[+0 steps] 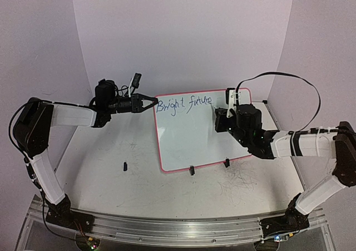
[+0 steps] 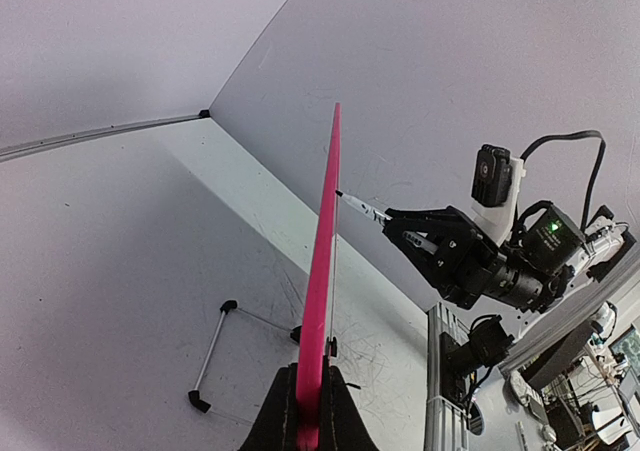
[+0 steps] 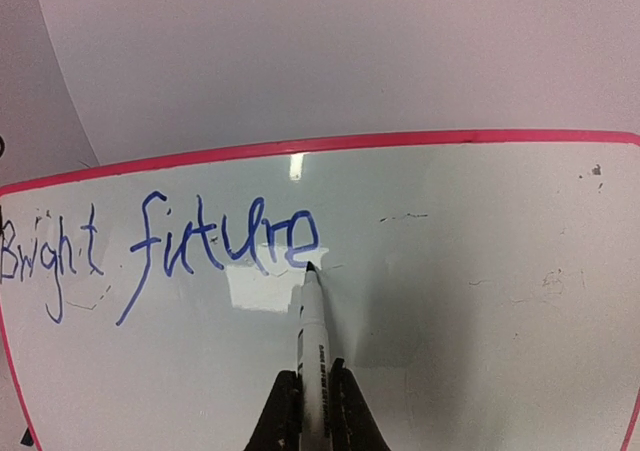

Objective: Write a sentence on the whiteboard

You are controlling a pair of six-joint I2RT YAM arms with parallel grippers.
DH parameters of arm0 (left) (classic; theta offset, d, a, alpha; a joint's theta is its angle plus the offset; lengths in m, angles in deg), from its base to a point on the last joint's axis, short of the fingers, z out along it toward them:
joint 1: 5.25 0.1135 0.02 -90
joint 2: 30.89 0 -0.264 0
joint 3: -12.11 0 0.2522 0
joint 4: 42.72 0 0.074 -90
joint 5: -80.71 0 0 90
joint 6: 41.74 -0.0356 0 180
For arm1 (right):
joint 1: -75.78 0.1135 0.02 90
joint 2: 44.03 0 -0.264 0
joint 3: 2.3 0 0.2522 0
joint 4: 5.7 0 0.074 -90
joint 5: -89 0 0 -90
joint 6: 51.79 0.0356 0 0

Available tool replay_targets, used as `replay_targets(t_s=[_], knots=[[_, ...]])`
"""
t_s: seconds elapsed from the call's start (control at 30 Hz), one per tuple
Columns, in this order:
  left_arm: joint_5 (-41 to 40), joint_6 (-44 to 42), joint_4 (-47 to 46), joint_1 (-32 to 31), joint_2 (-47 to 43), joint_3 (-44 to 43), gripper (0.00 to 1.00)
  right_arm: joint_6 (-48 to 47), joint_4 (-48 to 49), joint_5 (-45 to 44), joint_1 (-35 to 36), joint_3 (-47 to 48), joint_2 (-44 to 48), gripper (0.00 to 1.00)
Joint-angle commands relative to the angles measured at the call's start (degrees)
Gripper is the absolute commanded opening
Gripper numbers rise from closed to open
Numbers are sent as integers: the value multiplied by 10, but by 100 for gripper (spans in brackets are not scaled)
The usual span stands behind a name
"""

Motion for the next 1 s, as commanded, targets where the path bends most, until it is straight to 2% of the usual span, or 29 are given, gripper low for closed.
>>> replay_targets(t_s=[0.0, 0.97], knots=[[24, -32, 44, -36, 3, -13, 0, -12, 4, -18, -1, 11, 32, 0], [23, -38, 49, -36, 2, -14, 0, -18, 40, -2, -24, 35, -14, 0]])
